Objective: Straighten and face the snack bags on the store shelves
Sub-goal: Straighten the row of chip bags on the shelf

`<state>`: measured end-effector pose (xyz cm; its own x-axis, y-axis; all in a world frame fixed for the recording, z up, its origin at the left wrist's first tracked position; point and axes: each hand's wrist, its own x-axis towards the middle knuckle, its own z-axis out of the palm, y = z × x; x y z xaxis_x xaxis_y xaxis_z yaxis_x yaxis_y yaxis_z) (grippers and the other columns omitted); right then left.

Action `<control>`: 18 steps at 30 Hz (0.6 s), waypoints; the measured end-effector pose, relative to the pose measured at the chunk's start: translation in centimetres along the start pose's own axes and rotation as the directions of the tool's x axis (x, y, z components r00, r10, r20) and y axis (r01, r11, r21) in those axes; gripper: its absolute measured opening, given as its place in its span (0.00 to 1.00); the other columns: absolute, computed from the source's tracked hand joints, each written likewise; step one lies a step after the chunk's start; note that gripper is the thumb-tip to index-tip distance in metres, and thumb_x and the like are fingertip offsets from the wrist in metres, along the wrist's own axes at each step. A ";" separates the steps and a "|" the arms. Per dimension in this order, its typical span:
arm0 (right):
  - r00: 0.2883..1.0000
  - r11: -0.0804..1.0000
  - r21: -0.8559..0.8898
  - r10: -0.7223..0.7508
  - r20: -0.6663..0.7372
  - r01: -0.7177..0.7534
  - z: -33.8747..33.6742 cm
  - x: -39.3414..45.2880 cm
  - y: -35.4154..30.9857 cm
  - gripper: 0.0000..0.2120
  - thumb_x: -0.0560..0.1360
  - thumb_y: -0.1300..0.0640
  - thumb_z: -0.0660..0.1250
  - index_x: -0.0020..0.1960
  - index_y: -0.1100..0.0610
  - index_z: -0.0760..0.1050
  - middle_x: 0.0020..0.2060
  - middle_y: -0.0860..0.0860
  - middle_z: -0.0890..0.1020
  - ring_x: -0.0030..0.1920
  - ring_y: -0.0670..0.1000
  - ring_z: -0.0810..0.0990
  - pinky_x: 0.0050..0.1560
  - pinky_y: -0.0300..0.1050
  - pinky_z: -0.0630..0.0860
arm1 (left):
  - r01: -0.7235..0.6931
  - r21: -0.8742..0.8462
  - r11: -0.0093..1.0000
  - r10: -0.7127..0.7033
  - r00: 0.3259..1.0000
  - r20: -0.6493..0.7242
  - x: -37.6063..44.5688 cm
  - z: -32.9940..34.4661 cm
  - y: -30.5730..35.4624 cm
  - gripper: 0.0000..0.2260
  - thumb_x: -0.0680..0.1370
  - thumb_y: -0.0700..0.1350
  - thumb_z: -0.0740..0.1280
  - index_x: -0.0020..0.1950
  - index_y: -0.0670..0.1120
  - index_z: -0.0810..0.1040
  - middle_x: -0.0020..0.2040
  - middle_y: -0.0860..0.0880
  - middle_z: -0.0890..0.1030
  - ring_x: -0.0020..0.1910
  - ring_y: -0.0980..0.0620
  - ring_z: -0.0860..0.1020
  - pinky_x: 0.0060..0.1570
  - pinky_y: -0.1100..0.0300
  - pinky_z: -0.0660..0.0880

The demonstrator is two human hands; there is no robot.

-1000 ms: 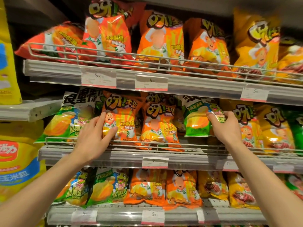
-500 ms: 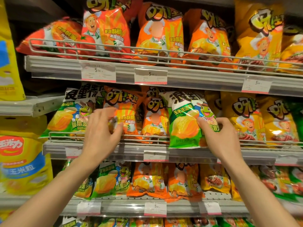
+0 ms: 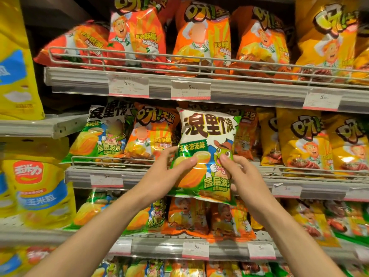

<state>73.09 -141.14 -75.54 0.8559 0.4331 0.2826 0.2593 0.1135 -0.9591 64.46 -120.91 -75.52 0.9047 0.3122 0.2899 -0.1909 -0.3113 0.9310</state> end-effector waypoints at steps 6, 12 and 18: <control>0.994 0.998 0.048 -0.046 0.099 0.041 5.7 1.3 0.0 0.34 0.64 0.34 0.74 0.63 0.51 0.74 0.54 0.48 0.87 0.52 0.45 0.87 0.43 0.37 0.80 | -0.025 0.008 1.000 0.026 0.975 -0.221 -1.9 -4.6 -0.4 0.32 0.63 0.70 0.70 0.63 0.61 0.70 0.54 0.67 0.78 0.48 0.66 0.82 0.41 0.71 0.78; 0.975 0.957 -0.228 -0.143 0.171 0.180 8.3 4.9 -0.5 0.26 0.70 0.26 0.64 0.53 0.45 0.82 0.51 0.40 0.86 0.55 0.42 0.83 0.58 0.46 0.78 | 0.045 0.085 0.995 -0.005 0.905 -0.425 -4.0 -10.3 -1.6 0.39 0.66 0.71 0.69 0.75 0.61 0.66 0.65 0.57 0.70 0.63 0.53 0.75 0.54 0.59 0.75; 0.951 0.627 -0.728 -0.288 0.113 0.277 10.8 8.2 -0.3 0.19 0.81 0.42 0.64 0.61 0.54 0.82 0.50 0.50 0.86 0.53 0.52 0.83 0.50 0.45 0.76 | 0.016 0.052 0.999 0.011 0.874 -0.485 -4.9 -14.4 -2.3 0.38 0.67 0.68 0.72 0.73 0.54 0.71 0.64 0.51 0.81 0.54 0.53 0.85 0.46 0.58 0.81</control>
<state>75.25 -127.97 -73.12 0.6884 0.4801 0.5436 0.7253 -0.4597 -0.5125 54.92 -108.77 -75.89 0.6041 0.7050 0.3716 -0.1562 -0.3524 0.9227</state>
